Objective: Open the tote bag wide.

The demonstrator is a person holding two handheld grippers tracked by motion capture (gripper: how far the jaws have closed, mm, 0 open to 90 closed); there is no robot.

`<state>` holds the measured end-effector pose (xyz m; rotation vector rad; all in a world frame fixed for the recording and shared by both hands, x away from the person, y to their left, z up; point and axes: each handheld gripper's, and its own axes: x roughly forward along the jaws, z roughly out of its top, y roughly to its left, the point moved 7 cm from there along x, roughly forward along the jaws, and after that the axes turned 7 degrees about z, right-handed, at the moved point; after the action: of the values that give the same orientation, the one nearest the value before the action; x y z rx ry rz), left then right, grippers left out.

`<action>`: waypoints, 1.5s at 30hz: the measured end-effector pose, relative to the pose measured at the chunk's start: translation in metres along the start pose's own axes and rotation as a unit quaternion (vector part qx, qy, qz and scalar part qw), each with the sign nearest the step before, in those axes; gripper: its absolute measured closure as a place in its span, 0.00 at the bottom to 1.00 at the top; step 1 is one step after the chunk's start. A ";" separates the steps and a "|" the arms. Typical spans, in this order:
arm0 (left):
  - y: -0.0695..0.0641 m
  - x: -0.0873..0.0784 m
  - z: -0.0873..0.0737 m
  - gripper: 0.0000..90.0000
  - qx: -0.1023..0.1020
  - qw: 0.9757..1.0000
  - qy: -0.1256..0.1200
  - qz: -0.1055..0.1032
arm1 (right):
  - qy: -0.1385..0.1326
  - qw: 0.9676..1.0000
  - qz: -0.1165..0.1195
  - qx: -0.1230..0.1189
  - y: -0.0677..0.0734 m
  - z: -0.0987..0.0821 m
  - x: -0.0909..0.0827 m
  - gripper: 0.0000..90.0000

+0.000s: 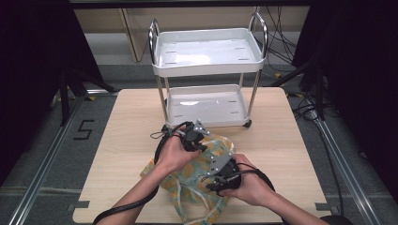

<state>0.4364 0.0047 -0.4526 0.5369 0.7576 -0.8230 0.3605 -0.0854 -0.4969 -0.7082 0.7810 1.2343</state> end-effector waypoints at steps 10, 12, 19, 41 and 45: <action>0.004 0.010 -0.005 0.98 0.003 1.000 0.016 0.002 | 0.012 1.000 -0.011 0.003 -0.001 -0.004 -0.006 0.77; 0.004 0.011 -0.006 0.98 0.004 1.000 0.017 0.002 | 0.016 1.000 -0.008 0.006 -0.001 -0.005 -0.007 0.85; 0.004 0.013 -0.006 0.98 -0.004 1.000 0.023 0.002 | 0.020 1.000 -0.005 0.003 0.001 -0.005 -0.008 1.00; 0.005 0.021 -0.006 0.98 0.007 0.999 0.034 0.010 | -0.038 0.999 -0.016 0.006 0.011 0.010 -0.014 0.57; 0.005 0.021 -0.005 0.98 0.008 0.999 0.035 0.009 | -0.033 0.999 -0.019 0.002 0.005 0.008 -0.005 0.47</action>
<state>0.4483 0.0019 -0.4713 0.5891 0.8090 -0.7972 0.3555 -0.0810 -0.4886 -0.6717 0.7123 1.2158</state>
